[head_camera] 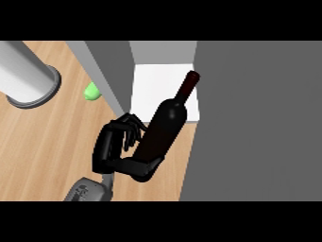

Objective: Pick up the wine, place it into the cabinet and close the cabinet

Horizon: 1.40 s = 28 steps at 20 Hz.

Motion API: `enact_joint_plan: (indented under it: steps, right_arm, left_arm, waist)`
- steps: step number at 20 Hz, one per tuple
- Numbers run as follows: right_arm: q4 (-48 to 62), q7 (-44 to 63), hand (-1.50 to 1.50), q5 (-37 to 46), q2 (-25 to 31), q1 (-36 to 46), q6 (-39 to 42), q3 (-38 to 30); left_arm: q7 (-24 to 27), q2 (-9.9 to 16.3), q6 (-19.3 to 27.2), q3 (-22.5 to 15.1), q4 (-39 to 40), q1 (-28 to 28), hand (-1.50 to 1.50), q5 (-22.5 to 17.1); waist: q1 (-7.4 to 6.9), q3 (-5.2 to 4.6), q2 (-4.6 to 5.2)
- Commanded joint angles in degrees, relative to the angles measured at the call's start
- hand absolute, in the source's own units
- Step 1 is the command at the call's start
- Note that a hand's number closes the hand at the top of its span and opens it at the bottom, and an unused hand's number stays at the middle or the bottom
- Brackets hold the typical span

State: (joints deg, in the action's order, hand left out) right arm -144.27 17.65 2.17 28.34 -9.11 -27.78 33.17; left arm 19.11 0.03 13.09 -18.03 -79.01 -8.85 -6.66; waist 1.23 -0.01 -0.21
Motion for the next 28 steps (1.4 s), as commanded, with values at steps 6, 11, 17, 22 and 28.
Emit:
enact_joint_plan:
  steps: [6,11,17,22,28]
  right_arm:
    - [-12.42,3.02,-1.50,0.59,1.24,-4.57,0.13,2.23]
    - [-12.86,-0.14,-1.50,-2.65,1.77,-6.64,1.63,0.18]
    - [-12.74,-0.50,-1.50,-6.81,2.57,-7.59,3.69,-4.28]
    - [-7.78,-1.18,-1.50,-7.08,-0.39,-3.43,3.91,-4.43]
    - [-9.15,-4.04,-1.50,-5.25,-0.26,-7.69,5.37,-2.06]
  left_arm:
    - [-2.89,-0.01,2.18,2.92,10.92,-13.51,1.50,-0.69]
    - [1.63,-0.02,-1.48,6.80,19.72,-17.94,1.50,-2.27]
    - [2.54,-0.02,1.28,4.30,24.86,-23.73,1.50,-6.09]
    - [4.06,-0.02,6.64,0.64,33.28,-31.73,1.50,-13.74]
    - [7.07,-0.02,6.16,2.34,42.90,-37.47,1.50,-16.07]
  waist:
    - [0.51,-0.05,0.12]
    - [1.01,-0.04,0.27]
    - [0.75,0.00,0.26]
    - [1.44,-0.04,0.64]
    - [2.28,-0.02,0.64]
